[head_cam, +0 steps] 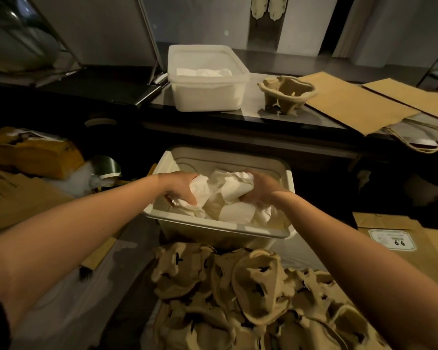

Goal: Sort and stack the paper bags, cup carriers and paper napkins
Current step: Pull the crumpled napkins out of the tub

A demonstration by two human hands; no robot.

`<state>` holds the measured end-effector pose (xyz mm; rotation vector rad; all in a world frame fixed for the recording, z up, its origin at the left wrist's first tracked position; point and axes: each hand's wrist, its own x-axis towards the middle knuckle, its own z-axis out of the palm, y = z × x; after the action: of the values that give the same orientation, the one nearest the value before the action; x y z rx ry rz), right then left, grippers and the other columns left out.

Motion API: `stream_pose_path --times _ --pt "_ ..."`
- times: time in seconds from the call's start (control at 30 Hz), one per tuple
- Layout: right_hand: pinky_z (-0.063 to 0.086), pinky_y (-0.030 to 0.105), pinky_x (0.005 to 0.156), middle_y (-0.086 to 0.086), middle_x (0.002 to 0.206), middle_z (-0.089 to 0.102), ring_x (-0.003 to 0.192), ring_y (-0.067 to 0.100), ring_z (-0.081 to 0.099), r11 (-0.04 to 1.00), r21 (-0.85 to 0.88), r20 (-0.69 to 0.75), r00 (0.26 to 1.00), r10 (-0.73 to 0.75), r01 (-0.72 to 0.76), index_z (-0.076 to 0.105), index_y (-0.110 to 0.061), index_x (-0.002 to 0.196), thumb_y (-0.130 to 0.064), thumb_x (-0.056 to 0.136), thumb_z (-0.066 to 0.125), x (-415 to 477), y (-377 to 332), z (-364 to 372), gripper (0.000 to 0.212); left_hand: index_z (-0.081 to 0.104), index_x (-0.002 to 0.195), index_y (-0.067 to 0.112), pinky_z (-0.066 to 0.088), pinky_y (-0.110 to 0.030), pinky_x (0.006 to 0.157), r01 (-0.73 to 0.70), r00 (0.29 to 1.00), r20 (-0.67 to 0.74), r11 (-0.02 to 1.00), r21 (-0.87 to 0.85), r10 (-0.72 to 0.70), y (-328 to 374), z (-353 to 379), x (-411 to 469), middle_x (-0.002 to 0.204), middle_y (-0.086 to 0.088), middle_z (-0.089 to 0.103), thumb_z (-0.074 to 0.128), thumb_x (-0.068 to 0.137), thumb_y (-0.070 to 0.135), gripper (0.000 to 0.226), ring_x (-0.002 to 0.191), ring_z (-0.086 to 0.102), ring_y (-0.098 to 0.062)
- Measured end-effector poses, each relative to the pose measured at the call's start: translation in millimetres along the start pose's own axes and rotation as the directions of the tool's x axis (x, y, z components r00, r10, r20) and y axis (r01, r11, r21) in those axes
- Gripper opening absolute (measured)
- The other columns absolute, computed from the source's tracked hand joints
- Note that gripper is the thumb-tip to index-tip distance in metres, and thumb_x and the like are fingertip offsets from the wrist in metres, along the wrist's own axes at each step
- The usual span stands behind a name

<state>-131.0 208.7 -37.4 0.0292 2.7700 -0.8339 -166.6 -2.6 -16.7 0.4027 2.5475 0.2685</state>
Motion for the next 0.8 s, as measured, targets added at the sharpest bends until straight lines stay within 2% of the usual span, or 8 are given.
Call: stream_pose_path --times 0.1,0.2,0.27,0.33,0.5,0.63,0.7,0.8 --pt "0.042 0.021 0.075 0.001 0.12 0.055 0.102 0.021 0.056 0.991 0.131 -0.069 0.997 0.033 -0.024 0.037 -0.025 0.139 -0.027 0.077 0.075 -11 -6 -11 0.073 0.02 0.148 0.013 0.041 -0.029 0.094 0.008 0.999 -0.036 0.999 0.031 -0.007 0 -3 -8 0.145 -0.009 0.039 0.068 0.084 0.024 0.081 0.126 0.044 -0.025" --pt "0.042 0.027 0.087 -0.006 0.108 0.056 0.109 0.019 0.053 0.954 0.299 -0.128 0.992 0.019 0.02 0.048 -0.025 0.127 -0.02 0.073 0.078 -25 -12 -25 0.062 0.017 0.149 0.011 0.039 -0.026 0.092 0.021 0.998 -0.067 0.998 0.058 -0.017 2 -6 -15 0.147 -0.01 0.037 0.066 0.085 0.025 0.082 0.128 0.042 -0.025" --pt "0.043 0.029 0.086 -0.012 0.097 0.053 0.103 0.016 0.053 0.928 0.367 -0.178 0.984 -0.002 0.068 0.049 -0.025 0.124 -0.016 0.072 0.078 -37 -15 -32 0.06 0.017 0.149 0.011 0.038 -0.027 0.095 0.028 0.995 -0.093 0.996 0.079 -0.02 5 -9 -20 0.149 -0.01 0.034 0.066 0.086 0.028 0.082 0.131 0.04 -0.025" --pt "0.041 0.028 0.081 -0.015 0.09 0.05 0.098 0.013 0.05 0.91 0.398 -0.224 0.974 -0.021 0.112 0.048 -0.026 0.123 -0.015 0.072 0.078 -48 -14 -40 0.059 0.022 0.147 0.011 0.042 -0.028 0.09 0.026 0.993 -0.115 0.996 0.082 -0.017 7 -14 -22 0.145 -0.01 0.039 0.066 0.086 0.028 0.077 0.126 0.044 -0.025" --pt "0.045 0.035 0.088 -0.011 0.096 0.054 0.102 0.016 0.053 0.861 0.476 -0.288 0.957 -0.039 0.178 0.048 -0.029 0.116 -0.011 0.071 0.078 -66 -11 -65 0.057 0.03 0.143 0.013 0.046 -0.028 0.072 0.031 0.986 -0.164 0.998 0.049 -0.023 17 -26 -30 0.133 -0.011 0.049 0.064 0.086 0.026 0.067 0.109 0.054 -0.025" --pt "0.047 0.04 0.093 -0.003 0.104 0.059 0.105 0.019 0.056 0.811 0.544 -0.342 0.939 -0.02 0.216 0.046 -0.027 0.113 -0.007 0.069 0.078 -78 1 -89 0.059 0.031 0.143 0.013 0.041 -0.028 0.085 -0.001 0.97 -0.242 1.0 0.0 0.001 32 -36 -35 0.135 -0.012 0.048 0.066 0.086 0.026 0.068 0.117 0.05 -0.027" --pt "0.046 0.047 0.096 0.004 0.111 0.061 0.107 0.023 0.057 0.78 0.577 -0.365 0.931 -0.02 0.243 0.048 -0.022 0.118 -0.011 0.062 0.08 -85 10 -98 0.065 0.028 0.145 0.016 0.043 -0.032 0.088 -0.035 0.968 -0.251 0.997 -0.065 0.018 40 -43 -40 0.133 -0.012 0.049 0.066 0.085 0.026 0.072 0.116 0.05 -0.028" --pt "0.047 0.048 0.097 0.007 0.115 0.061 0.108 0.024 0.058 0.755 0.6 -0.387 0.922 -0.016 0.265 0.047 -0.017 0.125 -0.014 0.057 0.079 -94 22 -107 0.075 0.03 0.144 0.016 0.045 -0.034 0.091 -0.134 0.964 -0.25 0.979 -0.151 0.093 54 -53 -51 0.129 -0.01 0.052 0.07 0.083 0.023 0.074 0.114 0.052 -0.026"
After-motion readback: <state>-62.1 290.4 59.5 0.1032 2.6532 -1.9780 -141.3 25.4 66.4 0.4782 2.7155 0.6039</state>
